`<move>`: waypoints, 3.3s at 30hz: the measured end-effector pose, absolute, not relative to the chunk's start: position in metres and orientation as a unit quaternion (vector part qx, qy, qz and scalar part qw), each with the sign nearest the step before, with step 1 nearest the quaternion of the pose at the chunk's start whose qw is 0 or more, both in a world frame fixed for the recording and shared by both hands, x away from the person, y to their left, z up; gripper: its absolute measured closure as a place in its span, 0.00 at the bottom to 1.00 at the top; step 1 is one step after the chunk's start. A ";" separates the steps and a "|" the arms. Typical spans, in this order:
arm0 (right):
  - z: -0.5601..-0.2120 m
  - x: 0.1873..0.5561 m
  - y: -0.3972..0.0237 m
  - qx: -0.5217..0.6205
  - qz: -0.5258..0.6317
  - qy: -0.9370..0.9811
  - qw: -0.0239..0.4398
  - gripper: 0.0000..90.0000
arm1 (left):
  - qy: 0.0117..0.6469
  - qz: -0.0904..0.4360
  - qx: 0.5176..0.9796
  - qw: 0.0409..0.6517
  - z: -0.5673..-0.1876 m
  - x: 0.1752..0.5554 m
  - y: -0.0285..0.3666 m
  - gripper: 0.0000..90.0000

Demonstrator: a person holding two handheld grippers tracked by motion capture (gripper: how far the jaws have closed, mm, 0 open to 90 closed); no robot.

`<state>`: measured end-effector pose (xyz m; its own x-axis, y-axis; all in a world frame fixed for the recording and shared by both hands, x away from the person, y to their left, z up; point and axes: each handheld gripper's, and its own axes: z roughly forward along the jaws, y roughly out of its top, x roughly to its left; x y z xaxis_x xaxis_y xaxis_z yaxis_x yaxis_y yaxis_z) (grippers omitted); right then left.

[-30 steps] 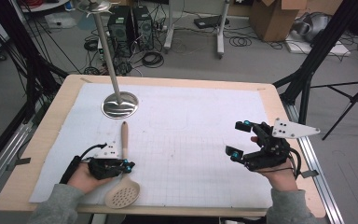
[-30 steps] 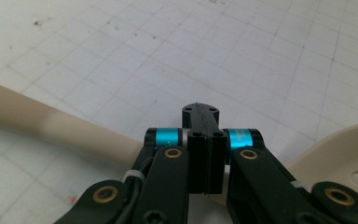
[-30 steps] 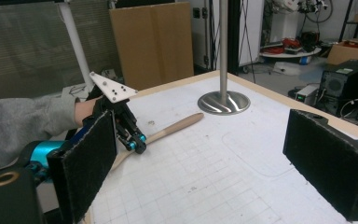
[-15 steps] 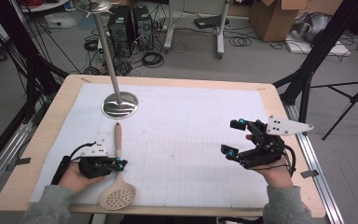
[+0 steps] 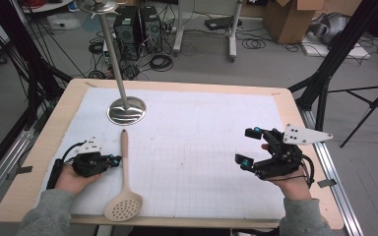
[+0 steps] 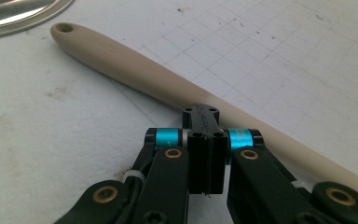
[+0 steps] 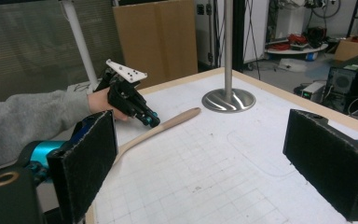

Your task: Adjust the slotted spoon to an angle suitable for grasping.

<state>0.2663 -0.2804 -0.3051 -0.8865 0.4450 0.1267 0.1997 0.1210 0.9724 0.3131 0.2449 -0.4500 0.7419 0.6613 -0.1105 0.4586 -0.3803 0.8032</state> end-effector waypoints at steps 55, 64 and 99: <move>-0.300 0.257 -0.285 0.222 0.626 0.740 0.102 0.10 | 0.206 0.069 0.875 0.433 -0.428 0.286 0.161 1.00; -0.300 0.259 -0.285 0.221 0.627 0.740 0.102 0.10 | 0.197 0.062 0.894 0.397 -0.437 0.286 0.164 1.00; -0.305 0.264 -0.279 0.218 0.621 0.747 0.094 0.10 | 0.242 0.066 0.839 0.482 -0.435 0.305 0.243 1.00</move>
